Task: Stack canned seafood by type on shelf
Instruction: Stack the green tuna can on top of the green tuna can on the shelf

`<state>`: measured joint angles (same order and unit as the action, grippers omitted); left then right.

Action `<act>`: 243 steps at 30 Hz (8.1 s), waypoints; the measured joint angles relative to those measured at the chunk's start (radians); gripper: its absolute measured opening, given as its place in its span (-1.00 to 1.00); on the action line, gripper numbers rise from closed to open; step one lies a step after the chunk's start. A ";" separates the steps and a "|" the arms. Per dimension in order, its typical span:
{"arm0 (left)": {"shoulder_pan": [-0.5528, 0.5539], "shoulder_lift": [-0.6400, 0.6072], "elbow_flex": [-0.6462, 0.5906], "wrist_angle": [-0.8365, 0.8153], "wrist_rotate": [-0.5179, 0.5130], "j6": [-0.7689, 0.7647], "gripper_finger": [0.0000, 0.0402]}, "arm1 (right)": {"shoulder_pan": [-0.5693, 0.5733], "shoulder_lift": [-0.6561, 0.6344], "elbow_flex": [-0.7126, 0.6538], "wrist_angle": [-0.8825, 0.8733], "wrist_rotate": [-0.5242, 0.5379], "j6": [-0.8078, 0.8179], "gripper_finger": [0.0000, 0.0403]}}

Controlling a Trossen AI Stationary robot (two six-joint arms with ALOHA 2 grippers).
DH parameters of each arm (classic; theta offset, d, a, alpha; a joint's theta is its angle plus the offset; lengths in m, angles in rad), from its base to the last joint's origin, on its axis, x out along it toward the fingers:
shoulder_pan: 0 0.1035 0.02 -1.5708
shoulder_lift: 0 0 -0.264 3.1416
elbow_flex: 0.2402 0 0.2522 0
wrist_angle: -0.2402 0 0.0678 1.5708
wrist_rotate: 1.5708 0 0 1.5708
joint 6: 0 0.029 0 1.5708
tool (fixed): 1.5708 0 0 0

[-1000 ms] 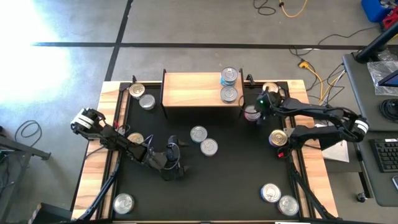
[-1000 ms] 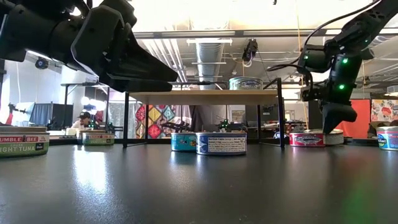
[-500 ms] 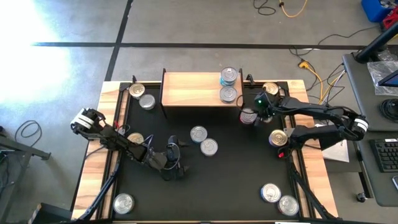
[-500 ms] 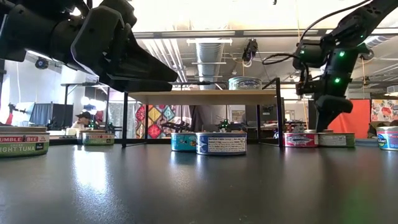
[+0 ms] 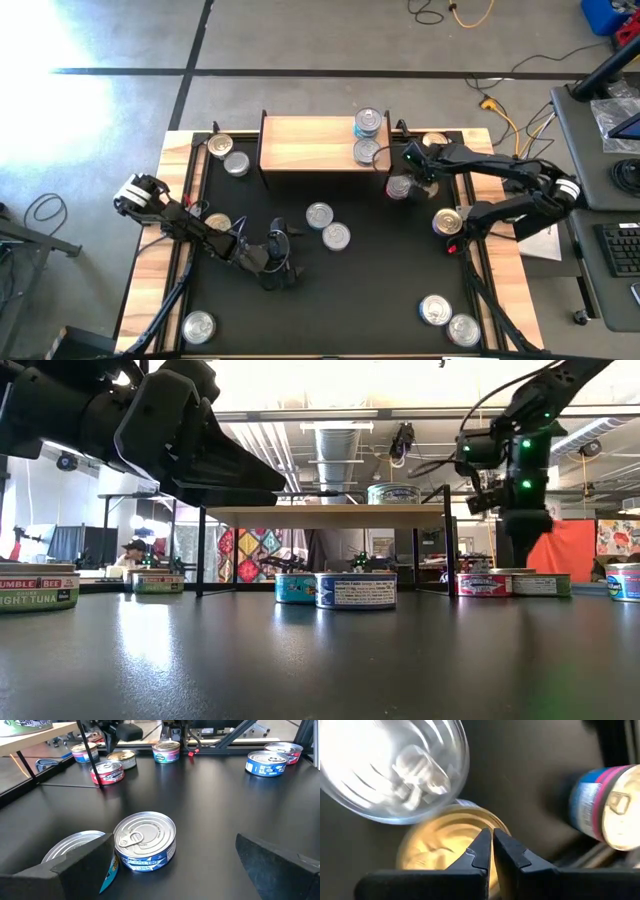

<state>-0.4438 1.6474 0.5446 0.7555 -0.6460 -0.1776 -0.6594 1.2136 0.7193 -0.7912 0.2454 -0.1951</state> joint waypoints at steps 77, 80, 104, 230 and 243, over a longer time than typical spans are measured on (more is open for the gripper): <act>-0.024 0.000 0.000 0.072 -0.148 0.060 0.99 | 0.978 0.276 0.314 -0.452 0.203 1.322 -0.94; -0.024 0.004 0.000 0.072 -0.148 0.052 0.99 | 0.943 0.243 0.225 -0.368 0.151 1.309 -0.94; -0.024 0.062 0.000 0.124 -0.141 0.046 0.99 | 0.955 0.257 0.106 0.293 -0.175 1.223 -0.94; -0.148 0.570 -0.003 0.527 -0.089 -0.116 0.99 | 1.026 0.659 0.399 0.621 0.076 0.829 -0.94; -0.171 0.515 -0.011 0.386 -0.126 -0.157 0.99 | 1.030 0.674 0.469 0.649 0.058 0.812 -0.94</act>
<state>-0.6151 2.1620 0.5339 1.1414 -0.7716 -0.3347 0.3702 1.8877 1.1878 -0.1423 0.3031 0.6170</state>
